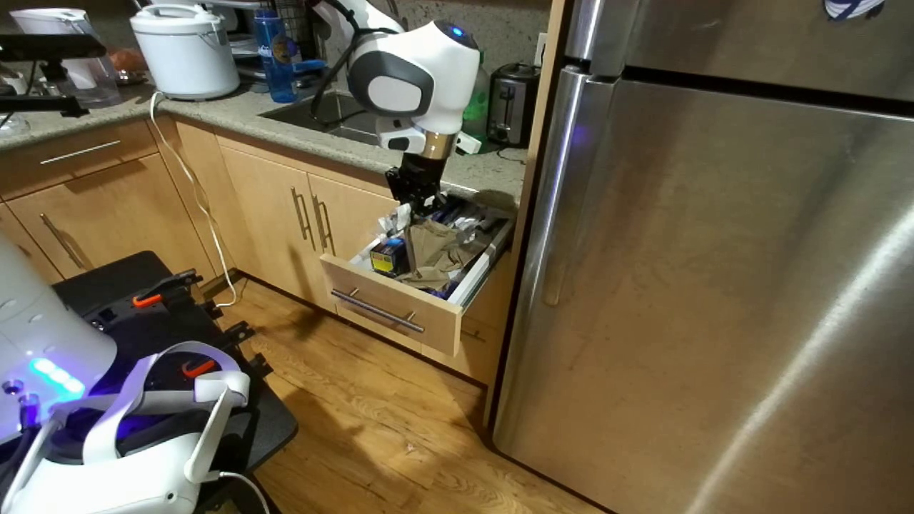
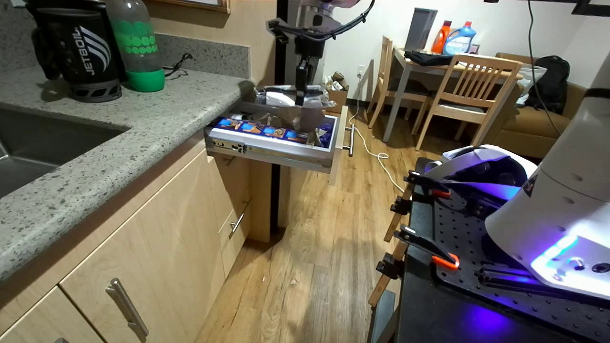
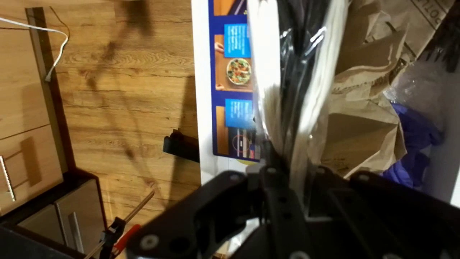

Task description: Pick up the white and brown objects from the counter and place them in the drawer

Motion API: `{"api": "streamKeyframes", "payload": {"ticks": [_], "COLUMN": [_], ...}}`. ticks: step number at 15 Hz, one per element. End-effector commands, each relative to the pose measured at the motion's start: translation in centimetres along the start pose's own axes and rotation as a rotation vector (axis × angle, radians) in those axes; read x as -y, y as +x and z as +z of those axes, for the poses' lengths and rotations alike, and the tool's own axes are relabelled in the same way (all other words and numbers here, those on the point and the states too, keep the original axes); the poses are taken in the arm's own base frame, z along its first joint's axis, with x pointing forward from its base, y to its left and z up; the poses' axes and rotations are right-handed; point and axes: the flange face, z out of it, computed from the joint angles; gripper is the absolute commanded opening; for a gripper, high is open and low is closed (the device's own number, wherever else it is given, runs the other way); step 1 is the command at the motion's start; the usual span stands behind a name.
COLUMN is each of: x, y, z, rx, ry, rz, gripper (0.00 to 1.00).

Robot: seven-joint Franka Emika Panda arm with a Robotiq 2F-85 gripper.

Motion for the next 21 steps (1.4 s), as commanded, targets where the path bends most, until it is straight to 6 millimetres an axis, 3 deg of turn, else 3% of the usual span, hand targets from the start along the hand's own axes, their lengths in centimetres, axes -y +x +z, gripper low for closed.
{"api": "streamKeyframes", "payload": {"ticks": [1,12,21], "x": [0.6,2.8,2.3], "y": [1.1,0.5,-1.7], "z": [0.2,2.7,4.3], "rx": [0.023,0.001,-0.020], "ry": [-0.001,0.095,0.252], "rz": [0.090,0.089,0.029], "gripper": [0.03,0.03,0.03]}}
